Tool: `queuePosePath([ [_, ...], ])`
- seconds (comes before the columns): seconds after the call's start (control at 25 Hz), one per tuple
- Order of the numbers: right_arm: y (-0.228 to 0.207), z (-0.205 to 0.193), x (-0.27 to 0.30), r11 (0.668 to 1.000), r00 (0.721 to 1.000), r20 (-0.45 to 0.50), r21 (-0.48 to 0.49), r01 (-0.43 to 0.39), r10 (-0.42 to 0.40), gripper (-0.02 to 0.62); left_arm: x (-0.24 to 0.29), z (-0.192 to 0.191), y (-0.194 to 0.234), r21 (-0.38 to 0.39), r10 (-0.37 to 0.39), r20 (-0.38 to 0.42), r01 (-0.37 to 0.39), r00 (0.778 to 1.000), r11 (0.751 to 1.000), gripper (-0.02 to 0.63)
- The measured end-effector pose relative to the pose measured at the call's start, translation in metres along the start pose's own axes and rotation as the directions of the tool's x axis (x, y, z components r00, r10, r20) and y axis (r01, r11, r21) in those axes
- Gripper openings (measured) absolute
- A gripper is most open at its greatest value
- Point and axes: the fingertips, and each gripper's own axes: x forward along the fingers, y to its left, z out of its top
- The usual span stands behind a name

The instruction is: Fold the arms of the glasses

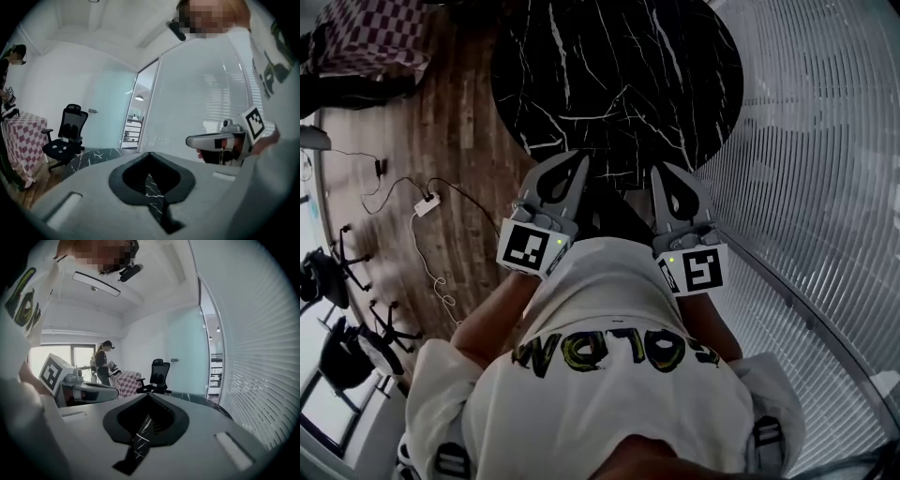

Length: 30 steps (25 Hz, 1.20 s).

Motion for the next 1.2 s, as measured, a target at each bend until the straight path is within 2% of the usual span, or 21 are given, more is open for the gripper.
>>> queuePosePath([
  [0.12,-0.018,-0.016,0.006,1.0,0.999,-0.037,-0.015,0.005,-0.006,0.002,0.018,-0.028,0.006,0.057,0.005,-0.067,-0.001,0.998,0.998,0.0],
  [0.4,-0.067,-0.056,0.03,0.998,0.993,-0.112,-0.054,0.033,-0.039,0.002,0.052,-0.079,0.035,0.07,0.032,-0.18,-0.02,0.983,0.997,0.0],
  [0.6,-0.104,-0.105,0.05,0.998,0.981,-0.183,-0.01,0.064,-0.065,0.002,0.075,-0.121,0.052,0.085,0.041,-0.257,-0.02,0.966,0.996,0.0],
  [1.2,-0.161,-0.231,0.13,0.996,0.944,-0.321,-0.056,0.066,-0.081,0.002,0.138,-0.23,0.087,0.044,0.034,-0.357,-0.02,0.934,0.999,0.0],
])
